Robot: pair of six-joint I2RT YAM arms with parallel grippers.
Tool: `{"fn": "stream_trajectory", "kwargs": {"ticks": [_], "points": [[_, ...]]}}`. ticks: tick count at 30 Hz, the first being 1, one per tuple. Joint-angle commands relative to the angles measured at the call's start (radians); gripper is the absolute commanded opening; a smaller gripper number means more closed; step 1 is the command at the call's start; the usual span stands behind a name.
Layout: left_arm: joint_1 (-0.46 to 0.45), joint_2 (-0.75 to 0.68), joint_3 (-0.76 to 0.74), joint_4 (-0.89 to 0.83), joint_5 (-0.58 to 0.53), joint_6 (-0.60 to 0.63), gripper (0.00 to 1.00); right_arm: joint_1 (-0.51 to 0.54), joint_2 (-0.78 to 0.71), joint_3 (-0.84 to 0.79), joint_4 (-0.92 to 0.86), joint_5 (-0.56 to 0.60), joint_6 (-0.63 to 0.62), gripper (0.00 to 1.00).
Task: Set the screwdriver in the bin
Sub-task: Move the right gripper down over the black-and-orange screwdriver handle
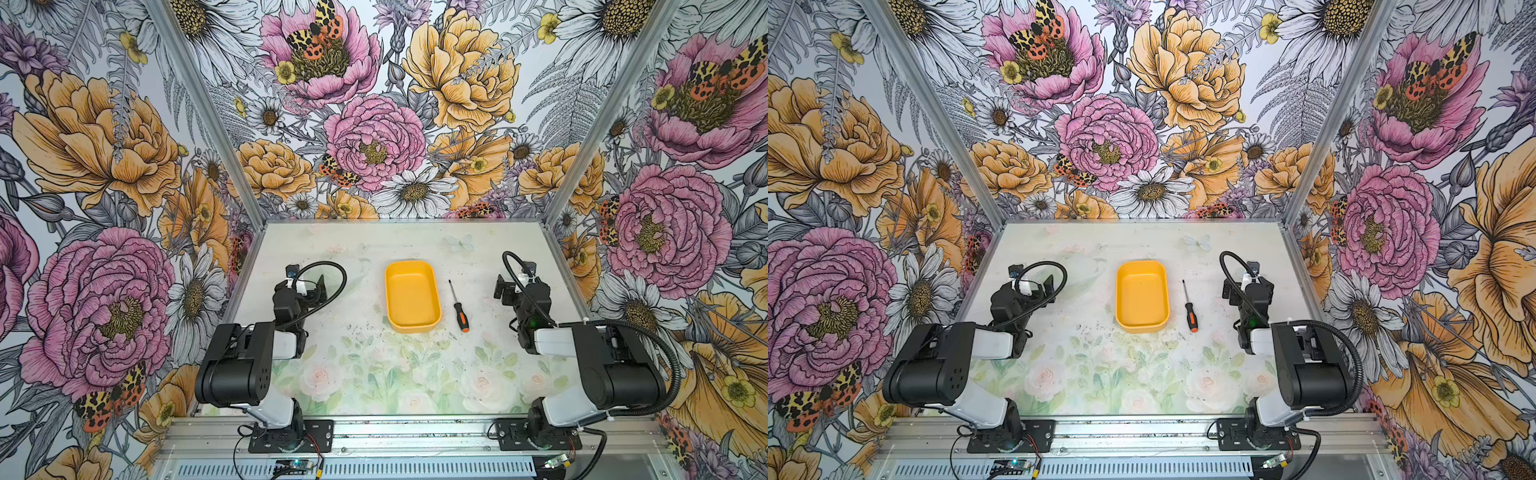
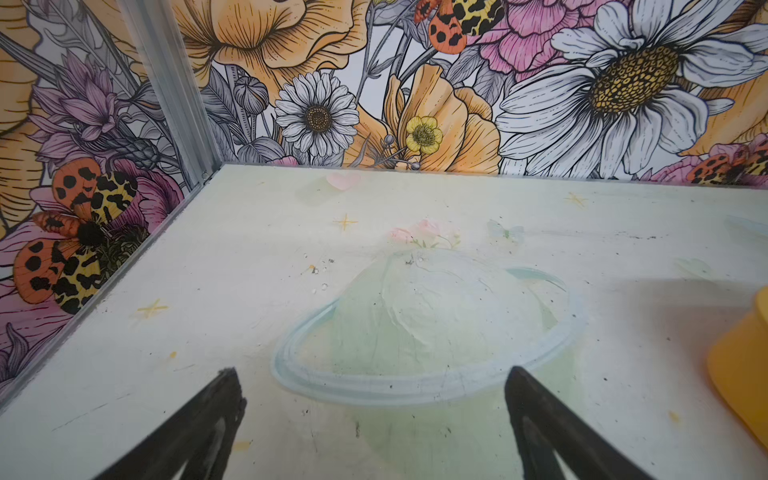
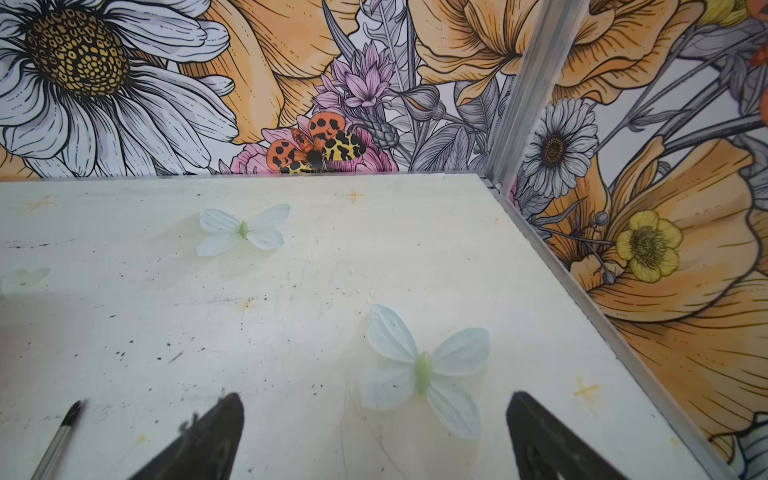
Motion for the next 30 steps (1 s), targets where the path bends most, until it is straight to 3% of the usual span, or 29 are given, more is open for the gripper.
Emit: {"fn": "stream_trajectory", "kwargs": {"ticks": [1, 7, 12, 16, 23, 25, 30], "points": [[0.008, -0.01, 0.016, 0.0, 0.001, -0.02, 0.99, -0.004, 0.006, 0.001, 0.026, -0.01, 0.012, 0.99], [-0.006, -0.016, 0.025, -0.019, -0.039, -0.016, 0.99, -0.003, 0.005, -0.001, 0.028, -0.011, 0.013, 0.99], [-0.031, -0.143, 0.11, -0.281, -0.041, 0.017, 0.99, -0.004, -0.008, 0.006, 0.011, -0.009, 0.01, 0.94], [-0.054, -0.241, 0.186, -0.477, -0.003, 0.009, 0.99, -0.002, -0.094, 0.105, -0.228, 0.005, 0.015, 0.92], [-0.085, -0.246, 0.288, -0.619, 0.212, -0.214, 0.99, 0.004, -0.217, 0.304, -0.725, -0.233, 0.105, 0.88], [-0.099, -0.222, 0.318, -0.653, 0.262, -0.255, 0.99, 0.016, -0.225, 0.318, -0.783, -0.301, 0.155, 0.87], [-0.164, -0.193, 0.32, -0.658, 0.268, -0.256, 0.99, 0.088, -0.242, 0.282, -0.84, -0.397, 0.248, 0.87]]}}
